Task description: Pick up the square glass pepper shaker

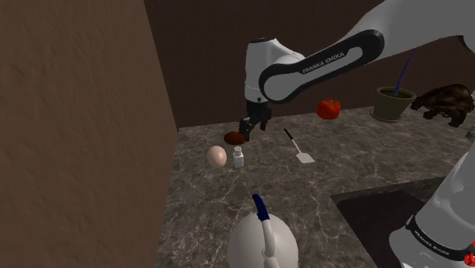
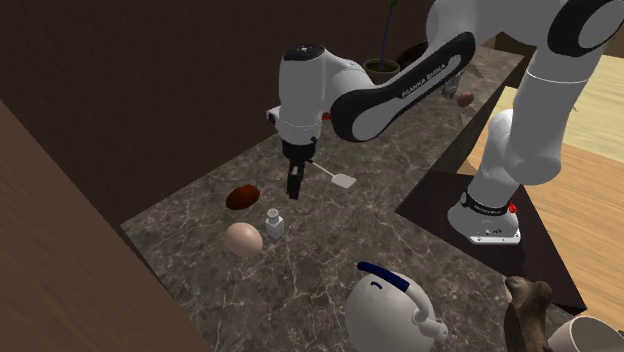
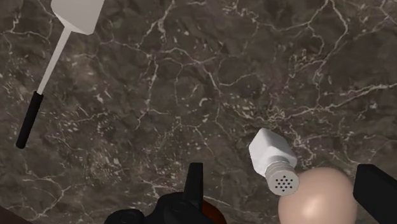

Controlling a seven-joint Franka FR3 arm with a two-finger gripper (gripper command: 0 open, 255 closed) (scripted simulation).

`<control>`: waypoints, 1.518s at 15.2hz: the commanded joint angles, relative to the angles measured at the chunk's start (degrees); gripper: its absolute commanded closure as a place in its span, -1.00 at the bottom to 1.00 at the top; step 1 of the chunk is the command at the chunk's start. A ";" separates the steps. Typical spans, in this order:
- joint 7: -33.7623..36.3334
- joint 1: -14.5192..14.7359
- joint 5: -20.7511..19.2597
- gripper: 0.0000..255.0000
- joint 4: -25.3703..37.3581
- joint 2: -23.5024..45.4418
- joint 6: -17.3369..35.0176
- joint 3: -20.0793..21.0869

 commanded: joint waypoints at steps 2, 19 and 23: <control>3.77 1.52 -3.57 -1.00 5.76 7.45 0.25 0.00; 8.61 4.68 -8.74 1.00 12.14 19.58 4.11 -1.71; 8.60 4.66 -8.73 1.00 12.09 19.54 4.12 -1.71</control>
